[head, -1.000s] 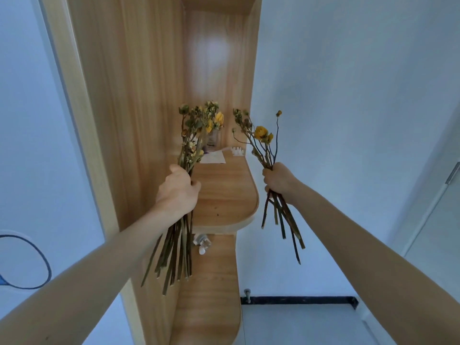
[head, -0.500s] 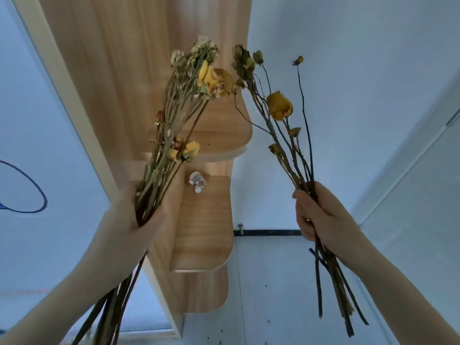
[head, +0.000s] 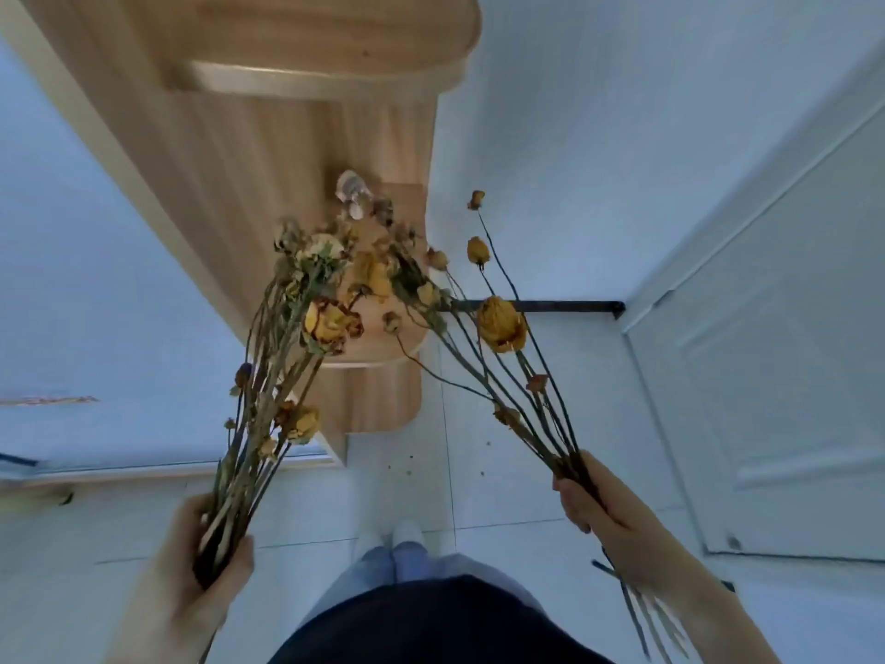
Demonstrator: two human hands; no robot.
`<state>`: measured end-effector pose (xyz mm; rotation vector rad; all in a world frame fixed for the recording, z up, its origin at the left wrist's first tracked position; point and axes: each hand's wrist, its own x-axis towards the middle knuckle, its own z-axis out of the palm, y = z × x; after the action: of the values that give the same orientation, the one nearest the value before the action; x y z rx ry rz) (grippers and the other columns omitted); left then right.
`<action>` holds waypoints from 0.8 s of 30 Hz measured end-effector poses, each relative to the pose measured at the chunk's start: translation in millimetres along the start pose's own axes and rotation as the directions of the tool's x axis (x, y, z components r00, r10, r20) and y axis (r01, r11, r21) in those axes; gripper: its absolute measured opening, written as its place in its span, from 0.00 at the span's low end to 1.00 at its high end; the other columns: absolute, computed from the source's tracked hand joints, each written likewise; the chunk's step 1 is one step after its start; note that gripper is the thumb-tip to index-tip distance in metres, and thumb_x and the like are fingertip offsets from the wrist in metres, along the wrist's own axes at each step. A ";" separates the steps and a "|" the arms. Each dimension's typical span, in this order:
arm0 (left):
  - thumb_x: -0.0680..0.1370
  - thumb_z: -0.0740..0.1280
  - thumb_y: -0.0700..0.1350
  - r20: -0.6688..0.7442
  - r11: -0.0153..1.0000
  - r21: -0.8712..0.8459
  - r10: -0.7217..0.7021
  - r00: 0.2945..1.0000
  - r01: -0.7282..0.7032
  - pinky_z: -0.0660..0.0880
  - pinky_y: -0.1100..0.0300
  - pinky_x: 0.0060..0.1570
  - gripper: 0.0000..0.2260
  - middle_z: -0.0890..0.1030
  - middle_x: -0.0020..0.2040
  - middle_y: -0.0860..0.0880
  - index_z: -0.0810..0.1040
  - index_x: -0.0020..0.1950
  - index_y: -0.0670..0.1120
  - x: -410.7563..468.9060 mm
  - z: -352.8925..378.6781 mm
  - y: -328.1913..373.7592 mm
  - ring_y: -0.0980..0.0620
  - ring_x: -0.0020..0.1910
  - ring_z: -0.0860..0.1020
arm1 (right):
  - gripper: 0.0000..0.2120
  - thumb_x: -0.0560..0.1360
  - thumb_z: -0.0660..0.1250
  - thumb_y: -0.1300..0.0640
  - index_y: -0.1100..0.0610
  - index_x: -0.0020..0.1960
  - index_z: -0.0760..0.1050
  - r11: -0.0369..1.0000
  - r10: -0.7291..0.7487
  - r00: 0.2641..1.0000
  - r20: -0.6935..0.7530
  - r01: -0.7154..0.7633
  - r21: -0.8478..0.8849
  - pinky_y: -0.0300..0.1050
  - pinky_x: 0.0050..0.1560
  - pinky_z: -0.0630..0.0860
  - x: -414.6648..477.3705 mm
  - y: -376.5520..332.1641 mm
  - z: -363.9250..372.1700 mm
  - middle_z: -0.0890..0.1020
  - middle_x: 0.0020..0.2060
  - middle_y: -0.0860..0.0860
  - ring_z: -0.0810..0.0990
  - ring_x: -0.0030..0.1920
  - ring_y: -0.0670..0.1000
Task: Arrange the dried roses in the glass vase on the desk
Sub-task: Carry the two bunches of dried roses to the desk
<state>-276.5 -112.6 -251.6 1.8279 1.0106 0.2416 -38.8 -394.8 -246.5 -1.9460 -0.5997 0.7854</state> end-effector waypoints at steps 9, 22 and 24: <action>0.73 0.68 0.35 0.079 0.977 0.192 -0.112 0.991 0.096 0.68 0.58 0.22 0.18 0.75 0.24 0.46 0.68 0.46 0.59 2.7 22.1 -47.3 0.53 0.18 0.70 | 0.07 0.80 0.57 0.54 0.50 0.43 0.68 0.965 0.254 0.962 0.099 -0.245 -0.091 0.43 0.35 0.65 -4.8 55.1 21.3 0.70 0.28 0.40 0.66 0.31 0.45; 0.76 0.65 0.38 0.230 0.967 0.237 -0.145 0.962 0.089 0.69 0.62 0.20 0.09 0.74 0.25 0.47 0.69 0.50 0.49 27.6 38.1 -71.0 0.53 0.20 0.71 | 0.06 0.80 0.57 0.56 0.56 0.46 0.69 0.919 0.394 0.919 -0.011 -0.394 0.022 0.41 0.36 0.67 -20.1 76.3 63.9 0.70 0.32 0.47 0.67 0.32 0.45; 0.76 0.65 0.38 0.277 0.965 0.252 -0.138 0.951 0.066 0.68 0.64 0.20 0.09 0.74 0.26 0.48 0.69 0.50 0.49 31.3 43.2 -69.3 0.53 0.21 0.71 | 0.06 0.80 0.57 0.56 0.56 0.46 0.69 0.909 0.417 0.908 -0.030 -0.415 0.044 0.41 0.36 0.67 -29.5 79.3 70.4 0.69 0.32 0.47 0.67 0.32 0.45</action>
<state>-269.1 -107.5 -338.6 1.9496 0.9520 -0.2208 -102.9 -410.5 -334.5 -2.0789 -0.1386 1.0091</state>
